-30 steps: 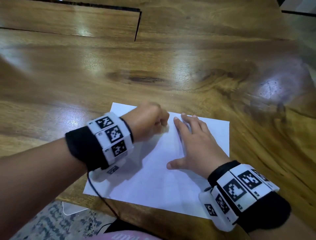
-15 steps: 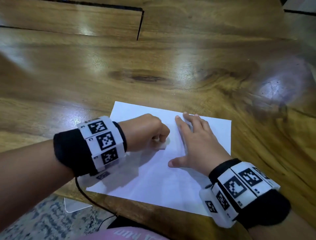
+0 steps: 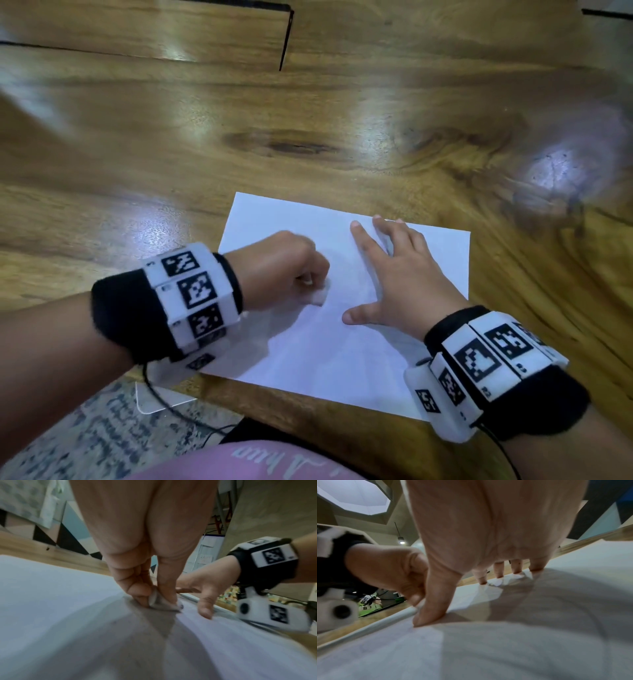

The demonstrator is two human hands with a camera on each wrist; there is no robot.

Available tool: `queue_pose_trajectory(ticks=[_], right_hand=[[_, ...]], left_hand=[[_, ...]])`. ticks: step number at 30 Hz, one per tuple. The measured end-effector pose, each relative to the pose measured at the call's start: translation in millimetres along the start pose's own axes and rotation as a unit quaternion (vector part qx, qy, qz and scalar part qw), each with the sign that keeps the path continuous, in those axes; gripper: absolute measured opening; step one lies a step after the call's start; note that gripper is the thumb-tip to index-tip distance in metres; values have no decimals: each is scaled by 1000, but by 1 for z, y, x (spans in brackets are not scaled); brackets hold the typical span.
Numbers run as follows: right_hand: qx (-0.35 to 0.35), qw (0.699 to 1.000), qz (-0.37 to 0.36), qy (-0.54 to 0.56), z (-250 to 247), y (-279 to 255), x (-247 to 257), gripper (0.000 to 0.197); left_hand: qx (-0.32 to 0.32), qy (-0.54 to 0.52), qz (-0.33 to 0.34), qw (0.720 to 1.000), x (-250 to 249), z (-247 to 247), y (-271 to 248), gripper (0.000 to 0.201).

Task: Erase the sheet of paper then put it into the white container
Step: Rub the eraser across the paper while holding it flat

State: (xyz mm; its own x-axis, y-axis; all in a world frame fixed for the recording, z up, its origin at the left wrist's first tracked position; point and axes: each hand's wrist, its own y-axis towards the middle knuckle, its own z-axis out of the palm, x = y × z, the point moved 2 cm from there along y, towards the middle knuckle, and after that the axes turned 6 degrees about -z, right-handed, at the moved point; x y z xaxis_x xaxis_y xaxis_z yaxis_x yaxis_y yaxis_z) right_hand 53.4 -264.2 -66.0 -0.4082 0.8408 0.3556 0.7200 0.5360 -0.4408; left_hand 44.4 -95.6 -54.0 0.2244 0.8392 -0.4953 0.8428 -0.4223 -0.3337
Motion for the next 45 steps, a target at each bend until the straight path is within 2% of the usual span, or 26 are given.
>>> queue_pose_trajectory(ticks=[1, 4, 6, 10, 11, 14, 15, 18, 21, 24, 25, 27, 30, 32, 35, 37, 38, 40, 41, 43, 45], right_hand=[[2, 1000, 0, -2, 0, 0, 0, 120], [7, 1000, 6, -2, -1, 0, 1, 120], [9, 1000, 7, -2, -1, 0, 1, 120], [15, 1000, 8, -1, -1, 0, 0, 120], [18, 1000, 8, 0, -1, -1, 0, 121], [19, 1000, 7, 0, -2, -2, 0, 121], [20, 1000, 6, -2, -2, -2, 1, 122], [27, 1000, 7, -13, -1, -2, 1, 126], [33, 999, 10, -20, 0, -1, 2, 130], [36, 999, 12, -23, 1, 0, 0, 131], [37, 999, 13, -19, 2, -1, 0, 130], [37, 999, 12, -14, 1, -1, 0, 130], [36, 999, 11, -11, 0, -2, 1, 129], [39, 999, 11, -14, 0, -3, 2, 130], [42, 999, 16, -21, 1, -2, 3, 132], [47, 998, 19, -26, 1, -2, 3, 133], [48, 998, 19, -28, 1, -2, 4, 133], [49, 998, 19, -29, 0, -3, 4, 131], [49, 998, 18, -30, 0, -3, 4, 131], [49, 998, 18, -30, 0, -4, 4, 130], [49, 998, 18, -29, 0, -4, 4, 131]], left_hand=[[-22, 3, -14, 1000, 0, -6, 11, 3], [-99, -13, -86, 991, 2, -24, 43, 13], [-97, -22, -95, 990, 3, -21, 42, 13], [-46, 2, -7, 999, -1, 10, -9, 20], [-25, -18, -6, 1000, 1, 16, -21, 19], [33, 13, 31, 999, 7, 21, -28, 9], [29, -19, 5, 999, 7, 18, -23, 8], [-47, -38, -51, 997, 1, -7, 8, 10], [-98, -52, -94, 989, -5, -19, 41, 20], [-109, -38, -81, 990, -10, -9, 37, 11], [-105, -39, -59, 992, -11, -1, 27, 5], [-82, -71, -38, 993, -9, 17, -3, 10], [2, -68, 2, 998, -10, 31, -35, 9], [-3, -53, 10, 999, -7, 21, -28, 6], [-88, -49, -56, 993, 2, -2, 3, 9], [-110, -46, -76, 990, 3, -3, 10, 8], [-111, -48, -65, 991, 3, 2, 5, 4], [-96, -99, -64, 988, 3, 15, -19, 16], [-74, -122, -60, 988, 2, 22, -34, 14], [-37, -93, -33, 994, 1, 30, -56, 8], [-7, -74, -27, 997, 4, 27, -55, 10]])
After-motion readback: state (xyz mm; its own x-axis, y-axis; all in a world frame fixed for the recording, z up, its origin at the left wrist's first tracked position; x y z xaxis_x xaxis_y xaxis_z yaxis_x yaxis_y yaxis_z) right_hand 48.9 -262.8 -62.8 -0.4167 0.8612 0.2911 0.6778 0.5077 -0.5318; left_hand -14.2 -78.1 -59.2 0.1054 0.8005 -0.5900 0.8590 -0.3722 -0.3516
